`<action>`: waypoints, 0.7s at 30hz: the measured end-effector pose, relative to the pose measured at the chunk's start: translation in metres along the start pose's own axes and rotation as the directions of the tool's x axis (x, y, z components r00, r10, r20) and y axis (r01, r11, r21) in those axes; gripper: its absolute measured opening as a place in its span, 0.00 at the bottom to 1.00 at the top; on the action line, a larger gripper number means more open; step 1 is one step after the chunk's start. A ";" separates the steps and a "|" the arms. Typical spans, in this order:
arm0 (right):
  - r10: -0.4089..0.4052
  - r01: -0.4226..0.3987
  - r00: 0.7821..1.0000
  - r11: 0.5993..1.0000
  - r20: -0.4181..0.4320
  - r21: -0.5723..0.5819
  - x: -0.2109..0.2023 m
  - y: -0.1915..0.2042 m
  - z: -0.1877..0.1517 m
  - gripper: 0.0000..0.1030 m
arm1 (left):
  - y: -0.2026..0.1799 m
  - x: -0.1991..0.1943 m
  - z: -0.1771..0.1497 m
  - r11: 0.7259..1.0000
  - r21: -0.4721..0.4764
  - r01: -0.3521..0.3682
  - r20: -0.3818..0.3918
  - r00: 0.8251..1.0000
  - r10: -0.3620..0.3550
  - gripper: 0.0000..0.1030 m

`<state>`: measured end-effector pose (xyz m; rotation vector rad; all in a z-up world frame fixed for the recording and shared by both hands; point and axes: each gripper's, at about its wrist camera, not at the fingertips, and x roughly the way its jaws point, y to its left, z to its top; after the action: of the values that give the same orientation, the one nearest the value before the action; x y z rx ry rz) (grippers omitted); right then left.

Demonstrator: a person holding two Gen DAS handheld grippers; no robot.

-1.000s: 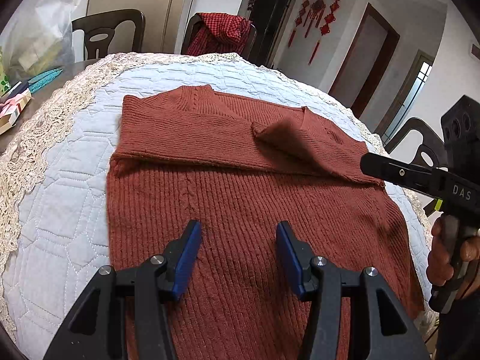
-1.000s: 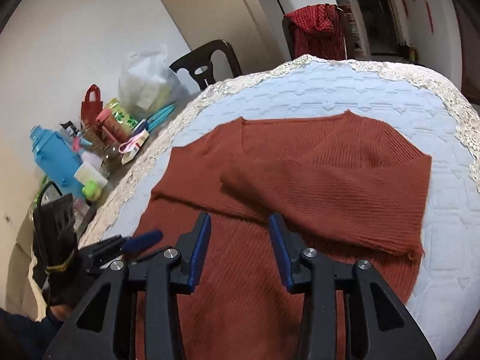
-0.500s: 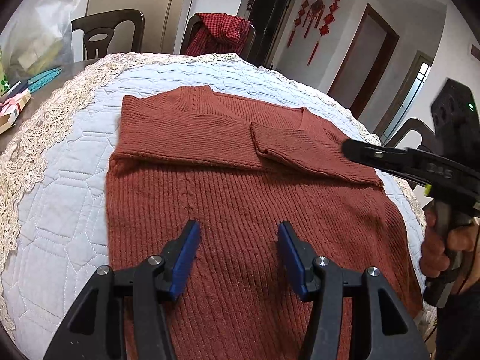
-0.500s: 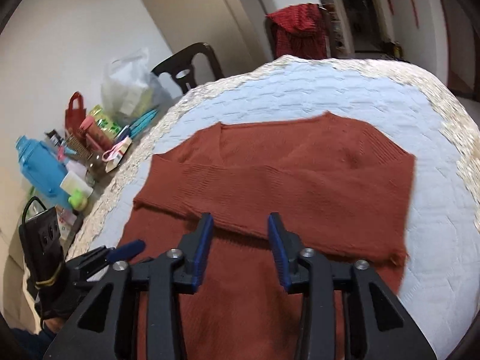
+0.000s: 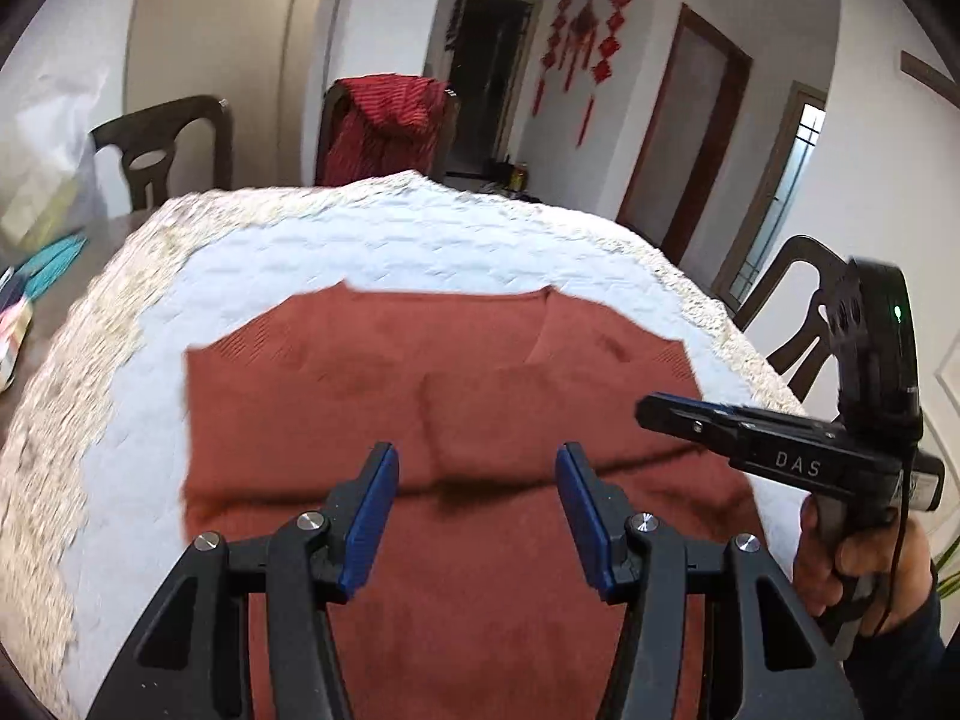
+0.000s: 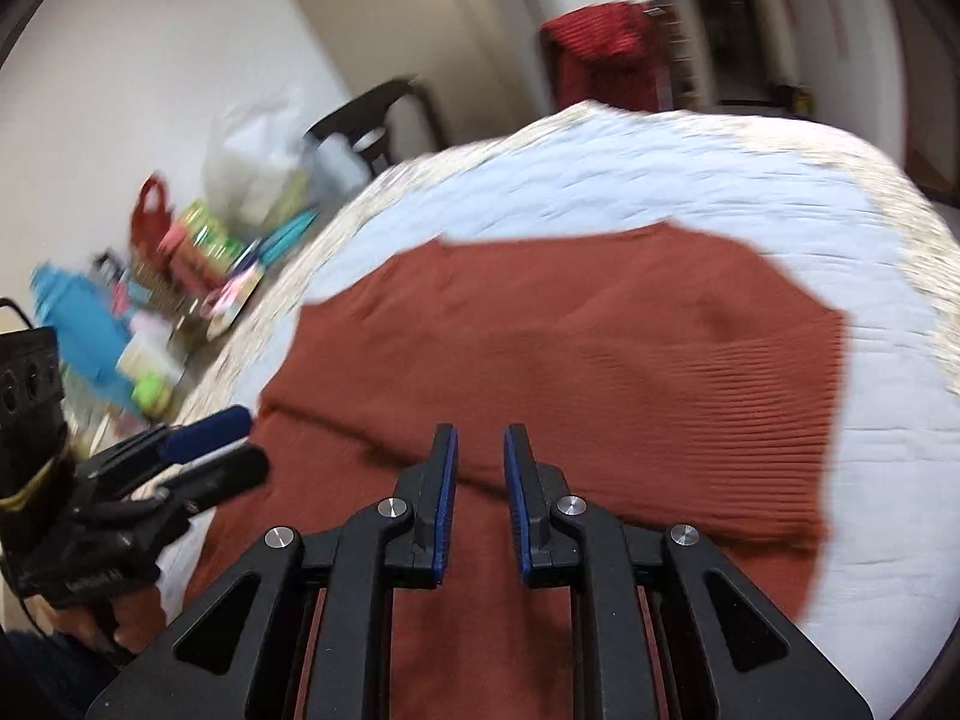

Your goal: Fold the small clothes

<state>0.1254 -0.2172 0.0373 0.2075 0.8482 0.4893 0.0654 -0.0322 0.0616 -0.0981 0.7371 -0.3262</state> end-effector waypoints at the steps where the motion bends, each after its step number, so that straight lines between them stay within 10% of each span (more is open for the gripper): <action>1: -0.023 0.023 1.000 0.999 0.012 0.023 -0.004 -0.010 0.000 0.16 | -0.004 0.007 0.003 1.000 0.001 0.006 -0.006 1.000 -0.006 0.50; 7: -0.139 0.141 0.990 0.983 -0.021 0.119 -0.003 -0.058 -0.015 0.13 | -0.008 0.064 -0.006 1.000 0.004 0.002 -0.132 0.991 -0.001 0.28; 21: -0.139 0.132 0.990 0.979 0.032 0.157 0.005 -0.086 0.024 0.13 | -0.006 0.075 0.027 0.999 0.025 -0.027 -0.097 0.995 0.029 0.26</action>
<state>0.1748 -0.2892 0.0188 0.2993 0.8528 0.2906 0.1343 -0.0631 0.0342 -0.0496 0.8301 -0.3144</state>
